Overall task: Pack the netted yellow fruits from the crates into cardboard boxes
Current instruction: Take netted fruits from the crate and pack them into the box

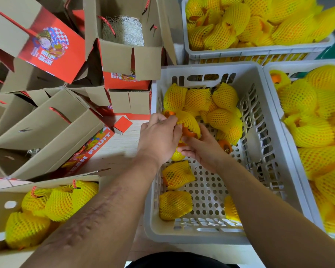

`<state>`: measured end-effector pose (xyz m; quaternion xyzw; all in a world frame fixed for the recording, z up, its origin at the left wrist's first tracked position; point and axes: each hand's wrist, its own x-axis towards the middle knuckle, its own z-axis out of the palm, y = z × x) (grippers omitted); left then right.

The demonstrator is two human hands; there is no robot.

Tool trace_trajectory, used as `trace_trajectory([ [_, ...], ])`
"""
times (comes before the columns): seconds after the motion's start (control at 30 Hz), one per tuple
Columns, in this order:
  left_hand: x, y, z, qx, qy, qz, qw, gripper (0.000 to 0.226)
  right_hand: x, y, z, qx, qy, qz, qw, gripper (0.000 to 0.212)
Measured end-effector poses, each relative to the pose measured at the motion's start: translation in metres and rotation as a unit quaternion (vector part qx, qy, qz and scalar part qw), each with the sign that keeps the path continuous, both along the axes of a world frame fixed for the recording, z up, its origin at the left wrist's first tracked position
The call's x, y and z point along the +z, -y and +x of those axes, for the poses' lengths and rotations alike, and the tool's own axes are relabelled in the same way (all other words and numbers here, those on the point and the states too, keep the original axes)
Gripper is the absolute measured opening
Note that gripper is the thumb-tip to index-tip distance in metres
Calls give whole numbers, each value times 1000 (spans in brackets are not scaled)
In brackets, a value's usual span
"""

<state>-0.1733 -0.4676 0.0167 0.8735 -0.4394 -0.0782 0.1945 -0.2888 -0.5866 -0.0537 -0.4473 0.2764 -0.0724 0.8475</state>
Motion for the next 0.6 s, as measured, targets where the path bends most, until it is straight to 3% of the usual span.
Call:
trace_trajectory([
  [0.1, 1, -3, 0, -32, 25, 10, 999, 23, -4, -1, 7, -132, -23, -8, 991, 64],
  [0.2, 4, -3, 2, -33, -12, 18, 999, 20, -5, 3, 4, -109, -19, -38, 993, 63],
  [0.27, 6, -3, 3, -29, -30, 28, 999, 56, 2, 8, -1, -35, -26, -49, 998, 54],
  [0.33, 7, -5, 3, -59, 35, 74, 995, 87, 4, 12, -4, 38, -37, -69, 996, 50],
  [0.37, 6, -5, 3, -72, 67, 91, 991, 92, 5, 11, -3, 54, -35, -76, 995, 46],
  [0.47, 4, -4, 3, -61, 68, 74, 993, 81, 11, 15, -1, 60, -16, -55, 997, 53],
  [0.53, 3, -2, 2, -18, 21, 32, 999, 77, 13, 22, -1, 22, 2, 37, 999, 62],
  [0.57, 3, -1, 2, 4, -7, 5, 1000, 77, 9, 24, -1, -22, -5, 80, 997, 55],
  [0.6, 3, -1, 1, 21, -34, -19, 999, 79, 4, 26, -1, -48, -30, 47, 997, 41],
])
